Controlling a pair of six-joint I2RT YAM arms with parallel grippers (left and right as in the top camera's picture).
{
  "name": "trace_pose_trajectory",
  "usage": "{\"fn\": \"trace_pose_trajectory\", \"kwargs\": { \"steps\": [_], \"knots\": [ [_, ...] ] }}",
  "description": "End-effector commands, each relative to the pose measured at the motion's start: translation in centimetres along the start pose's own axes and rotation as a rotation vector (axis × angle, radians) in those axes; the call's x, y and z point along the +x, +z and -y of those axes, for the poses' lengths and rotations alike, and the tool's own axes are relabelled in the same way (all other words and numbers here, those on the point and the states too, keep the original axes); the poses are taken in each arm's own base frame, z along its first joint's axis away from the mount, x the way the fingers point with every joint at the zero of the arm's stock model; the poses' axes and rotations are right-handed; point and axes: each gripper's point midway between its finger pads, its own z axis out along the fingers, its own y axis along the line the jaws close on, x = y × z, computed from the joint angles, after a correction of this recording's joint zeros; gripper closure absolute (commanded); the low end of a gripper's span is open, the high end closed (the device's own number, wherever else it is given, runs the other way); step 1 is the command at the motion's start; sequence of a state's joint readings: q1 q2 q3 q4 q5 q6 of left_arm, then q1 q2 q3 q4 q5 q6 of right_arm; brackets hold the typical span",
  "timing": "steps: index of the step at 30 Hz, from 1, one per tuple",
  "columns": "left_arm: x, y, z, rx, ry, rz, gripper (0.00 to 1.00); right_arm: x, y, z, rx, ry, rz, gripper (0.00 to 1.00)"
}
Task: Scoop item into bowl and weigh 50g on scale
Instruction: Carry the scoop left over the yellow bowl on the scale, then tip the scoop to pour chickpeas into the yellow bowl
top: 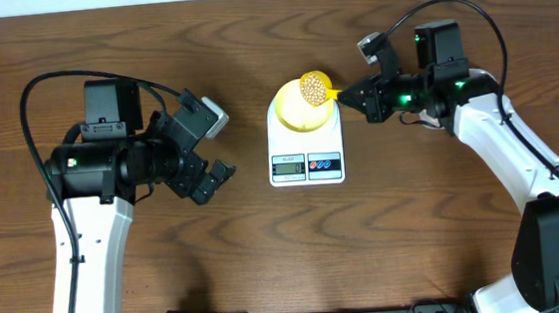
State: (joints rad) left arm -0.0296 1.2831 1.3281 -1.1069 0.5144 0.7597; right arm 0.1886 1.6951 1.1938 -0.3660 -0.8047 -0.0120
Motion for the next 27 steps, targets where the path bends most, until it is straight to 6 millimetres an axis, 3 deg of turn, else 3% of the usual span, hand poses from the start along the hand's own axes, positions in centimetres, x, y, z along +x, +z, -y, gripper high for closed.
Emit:
{"fn": "trace_pose_trajectory", "kwargs": {
  "steps": [1, 27],
  "knots": [
    [0.03, 0.02, 0.05, 0.008, 0.001, 0.002, 0.02, 0.13, 0.68, 0.43, 0.041, -0.029, -0.009, 0.99],
    [0.03, 0.02, 0.05, 0.008, 0.001, 0.002, 0.02, -0.10, 0.87, 0.46, 0.055, -0.048, -0.003, 0.99]
  ]
}}
